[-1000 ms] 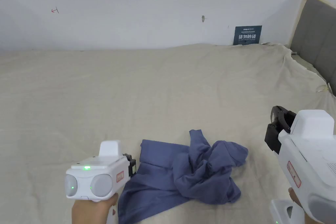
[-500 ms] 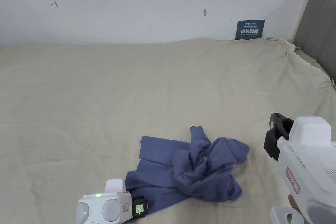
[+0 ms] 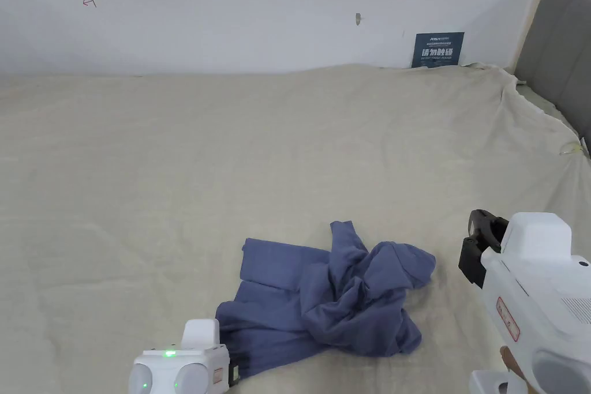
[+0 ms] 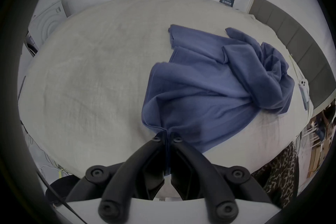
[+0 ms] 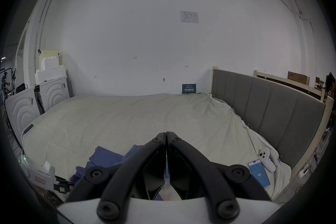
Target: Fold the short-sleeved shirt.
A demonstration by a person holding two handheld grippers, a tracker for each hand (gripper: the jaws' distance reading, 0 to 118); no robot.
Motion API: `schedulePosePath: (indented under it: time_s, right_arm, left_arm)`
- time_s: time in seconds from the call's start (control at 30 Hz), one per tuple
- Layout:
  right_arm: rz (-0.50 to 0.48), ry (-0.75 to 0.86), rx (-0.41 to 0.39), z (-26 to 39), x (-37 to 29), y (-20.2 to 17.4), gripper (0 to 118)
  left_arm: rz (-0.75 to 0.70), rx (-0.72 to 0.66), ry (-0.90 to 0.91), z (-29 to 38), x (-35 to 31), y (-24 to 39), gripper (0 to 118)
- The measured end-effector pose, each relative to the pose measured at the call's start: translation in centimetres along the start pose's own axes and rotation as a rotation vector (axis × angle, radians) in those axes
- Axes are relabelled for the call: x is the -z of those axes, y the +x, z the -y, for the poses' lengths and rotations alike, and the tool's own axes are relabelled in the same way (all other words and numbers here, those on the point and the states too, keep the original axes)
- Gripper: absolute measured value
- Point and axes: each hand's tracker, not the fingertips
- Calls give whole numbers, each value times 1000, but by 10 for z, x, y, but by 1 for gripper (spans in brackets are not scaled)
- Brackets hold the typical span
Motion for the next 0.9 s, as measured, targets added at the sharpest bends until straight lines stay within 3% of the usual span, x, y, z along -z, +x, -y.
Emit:
schedulePosePath:
  time_s: [0.17,0.4,0.47,0.5,0.53,0.57,0.6,0.9]
  right_arm:
    - [-1,-92,34,5,36,8,0]
    - [-14,-348,46,21,127,22,5]
    - [-8,-408,36,31,154,23,28]
    - [-8,-459,33,37,168,24,56]
    - [-3,-492,44,43,181,25,75]
    - [-1,-512,65,46,187,21,86]
    - [1,-538,70,52,196,20,92]
    - [32,-746,59,110,271,25,88]
  left_arm:
    - [79,-37,153,-16,-42,-6,1]
    - [134,-66,217,-44,-64,-14,1]
    - [136,-59,219,-47,-63,-14,1]
    - [137,-55,220,-49,-59,-15,1]
    - [140,-52,217,-51,-57,-15,1]
    - [141,-51,216,-52,-56,-15,1]
    - [143,-48,215,-54,-55,-15,1]
    - [155,-47,196,-60,-40,-18,1]
